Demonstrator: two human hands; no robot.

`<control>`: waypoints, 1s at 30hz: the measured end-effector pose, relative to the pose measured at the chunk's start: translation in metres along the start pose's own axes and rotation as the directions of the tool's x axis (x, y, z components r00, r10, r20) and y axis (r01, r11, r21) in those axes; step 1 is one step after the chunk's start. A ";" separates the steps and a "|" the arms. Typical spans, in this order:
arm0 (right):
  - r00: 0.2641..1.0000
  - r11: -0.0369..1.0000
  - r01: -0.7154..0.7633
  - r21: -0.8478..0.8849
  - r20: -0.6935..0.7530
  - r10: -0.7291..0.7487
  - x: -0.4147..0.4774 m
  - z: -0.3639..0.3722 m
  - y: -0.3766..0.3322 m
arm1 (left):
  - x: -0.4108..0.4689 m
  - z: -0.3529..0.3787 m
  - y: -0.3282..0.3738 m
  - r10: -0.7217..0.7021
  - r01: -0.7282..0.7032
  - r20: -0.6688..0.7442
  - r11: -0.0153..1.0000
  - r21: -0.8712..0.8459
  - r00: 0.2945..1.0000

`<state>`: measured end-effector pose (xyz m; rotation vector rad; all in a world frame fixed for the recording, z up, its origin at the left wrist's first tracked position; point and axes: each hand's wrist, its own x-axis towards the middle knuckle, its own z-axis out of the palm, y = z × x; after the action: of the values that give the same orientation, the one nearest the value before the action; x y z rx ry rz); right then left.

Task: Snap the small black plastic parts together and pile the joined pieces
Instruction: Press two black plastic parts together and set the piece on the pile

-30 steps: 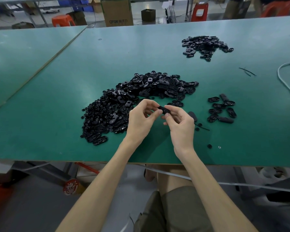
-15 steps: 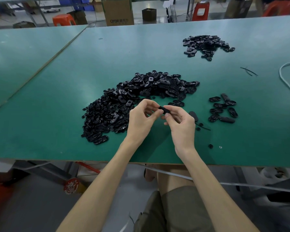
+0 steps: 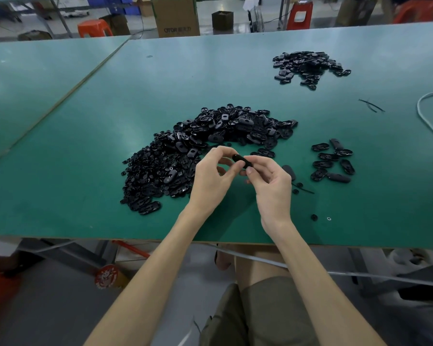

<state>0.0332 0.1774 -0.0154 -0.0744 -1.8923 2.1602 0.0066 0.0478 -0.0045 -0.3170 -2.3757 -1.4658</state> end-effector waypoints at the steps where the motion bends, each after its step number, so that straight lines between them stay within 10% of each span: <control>1: 1.000 1.000 0.000 -0.013 0.005 0.000 0.000 0.000 0.000 | 0.000 0.000 0.000 0.016 -0.016 -0.005 1.000 0.004 1.000; 30: 0.999 0.995 -0.006 -0.100 -0.033 0.003 0.001 0.001 0.003 | 0.001 -0.004 -0.006 0.005 0.008 0.056 0.973 -0.230 0.998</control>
<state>0.0312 0.1763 -0.0183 -0.1324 -1.9825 2.0537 0.0041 0.0414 -0.0068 -0.4167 -2.2502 -1.7585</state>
